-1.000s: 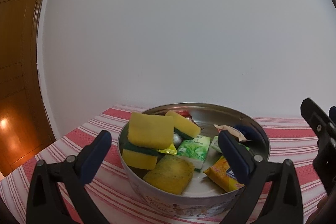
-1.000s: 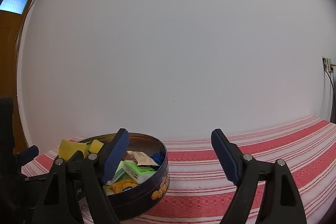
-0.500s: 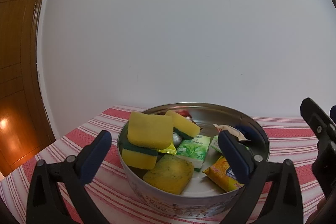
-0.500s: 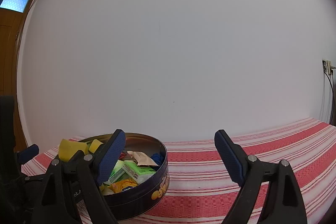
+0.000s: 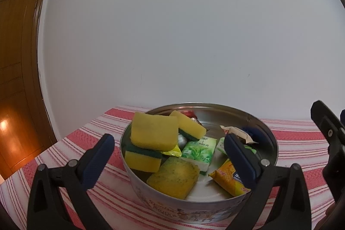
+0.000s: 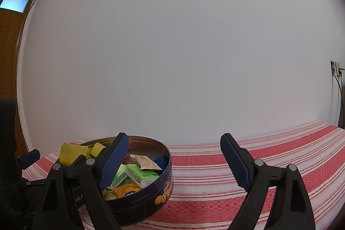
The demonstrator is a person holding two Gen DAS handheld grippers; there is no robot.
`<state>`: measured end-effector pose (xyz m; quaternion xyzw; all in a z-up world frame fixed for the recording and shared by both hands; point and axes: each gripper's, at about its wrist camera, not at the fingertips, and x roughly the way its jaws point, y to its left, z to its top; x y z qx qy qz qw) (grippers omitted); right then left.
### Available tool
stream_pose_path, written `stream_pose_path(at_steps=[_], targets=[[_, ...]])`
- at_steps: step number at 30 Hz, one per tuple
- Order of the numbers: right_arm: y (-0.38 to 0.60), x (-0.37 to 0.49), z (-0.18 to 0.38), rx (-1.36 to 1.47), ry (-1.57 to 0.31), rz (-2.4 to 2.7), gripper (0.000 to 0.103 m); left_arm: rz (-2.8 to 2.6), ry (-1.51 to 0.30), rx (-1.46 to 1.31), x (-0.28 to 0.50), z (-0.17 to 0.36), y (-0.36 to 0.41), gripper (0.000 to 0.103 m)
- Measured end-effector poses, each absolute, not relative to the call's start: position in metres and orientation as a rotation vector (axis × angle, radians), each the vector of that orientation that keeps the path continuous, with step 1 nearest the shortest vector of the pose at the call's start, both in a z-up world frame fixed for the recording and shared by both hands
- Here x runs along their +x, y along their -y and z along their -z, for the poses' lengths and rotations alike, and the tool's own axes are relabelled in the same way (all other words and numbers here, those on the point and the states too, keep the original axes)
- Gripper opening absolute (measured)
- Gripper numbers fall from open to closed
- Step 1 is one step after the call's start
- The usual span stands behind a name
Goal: Organize objects
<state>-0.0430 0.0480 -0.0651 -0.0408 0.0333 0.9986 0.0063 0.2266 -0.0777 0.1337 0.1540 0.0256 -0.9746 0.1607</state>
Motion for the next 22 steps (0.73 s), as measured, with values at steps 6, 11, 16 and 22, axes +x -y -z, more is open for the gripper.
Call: stream_pose_path(at_steps=[6,11,16,22], targets=[[-0.05,-0.04,0.065,-0.132,-0.104,-3.124,0.089,2.781,-0.074,0.444,0.226,-0.134,0.077,0.103],[-0.051,-0.047,0.066,-0.134,-0.104,-3.125,0.089,2.777,-0.078,0.452,0.225,-0.133,0.076,0.103],[-0.053,-0.048,0.065,-0.134,-0.104,-3.124,0.089,2.77,-0.081,0.451,0.225,-0.133,0.074,0.103],[-0.059,-0.049,0.066,-0.147,-0.108,-3.121,0.089,2.77,-0.08,0.451,0.225,-0.133,0.074,0.103]])
